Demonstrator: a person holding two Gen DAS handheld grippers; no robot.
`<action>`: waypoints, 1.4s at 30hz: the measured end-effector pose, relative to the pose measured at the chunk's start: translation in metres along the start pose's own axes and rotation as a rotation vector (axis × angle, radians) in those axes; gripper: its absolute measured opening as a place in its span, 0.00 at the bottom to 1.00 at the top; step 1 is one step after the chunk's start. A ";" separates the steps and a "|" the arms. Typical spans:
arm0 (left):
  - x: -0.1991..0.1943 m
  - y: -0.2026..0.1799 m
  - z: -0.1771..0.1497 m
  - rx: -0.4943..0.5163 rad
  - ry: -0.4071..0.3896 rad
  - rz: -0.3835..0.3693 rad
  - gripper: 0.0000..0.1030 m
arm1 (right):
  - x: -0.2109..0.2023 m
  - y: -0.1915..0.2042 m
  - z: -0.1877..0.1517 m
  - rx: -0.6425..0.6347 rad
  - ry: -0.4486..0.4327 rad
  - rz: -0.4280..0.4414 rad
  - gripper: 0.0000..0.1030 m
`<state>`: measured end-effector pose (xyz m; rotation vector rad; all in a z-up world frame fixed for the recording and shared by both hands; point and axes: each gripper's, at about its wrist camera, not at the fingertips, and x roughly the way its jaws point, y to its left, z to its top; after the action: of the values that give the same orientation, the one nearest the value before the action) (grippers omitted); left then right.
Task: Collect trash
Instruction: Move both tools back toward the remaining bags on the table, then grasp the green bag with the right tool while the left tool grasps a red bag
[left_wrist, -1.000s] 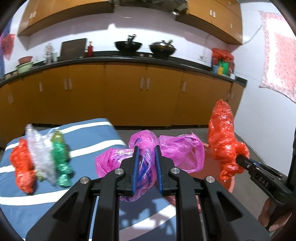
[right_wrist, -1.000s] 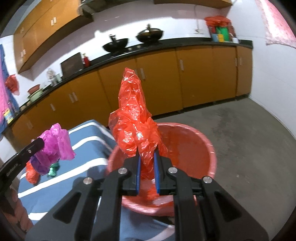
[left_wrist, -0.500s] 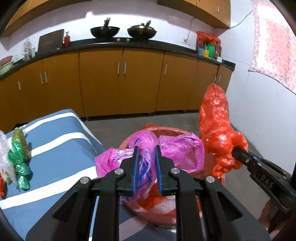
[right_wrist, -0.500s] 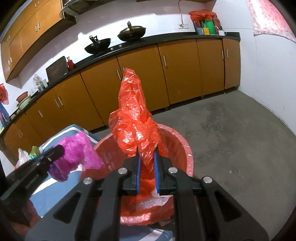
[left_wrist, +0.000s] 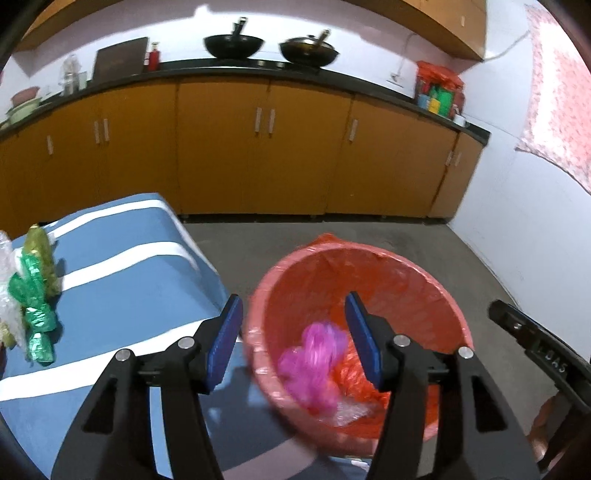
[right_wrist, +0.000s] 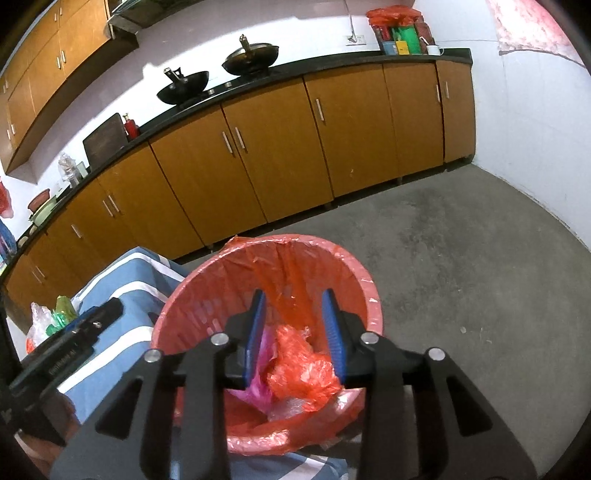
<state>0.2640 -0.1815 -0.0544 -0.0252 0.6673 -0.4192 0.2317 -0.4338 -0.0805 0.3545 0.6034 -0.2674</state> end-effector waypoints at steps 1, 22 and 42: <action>-0.002 0.004 0.000 -0.007 -0.003 0.009 0.56 | 0.000 0.001 0.002 -0.002 -0.001 -0.001 0.32; -0.115 0.155 -0.040 -0.069 -0.142 0.310 0.64 | 0.002 0.140 -0.020 -0.215 0.059 0.179 0.34; -0.174 0.289 -0.090 -0.267 -0.178 0.551 0.84 | 0.053 0.366 -0.110 -0.461 0.254 0.411 0.34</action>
<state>0.1935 0.1601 -0.0668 -0.1266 0.5234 0.2026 0.3444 -0.0652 -0.1066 0.0592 0.8029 0.3150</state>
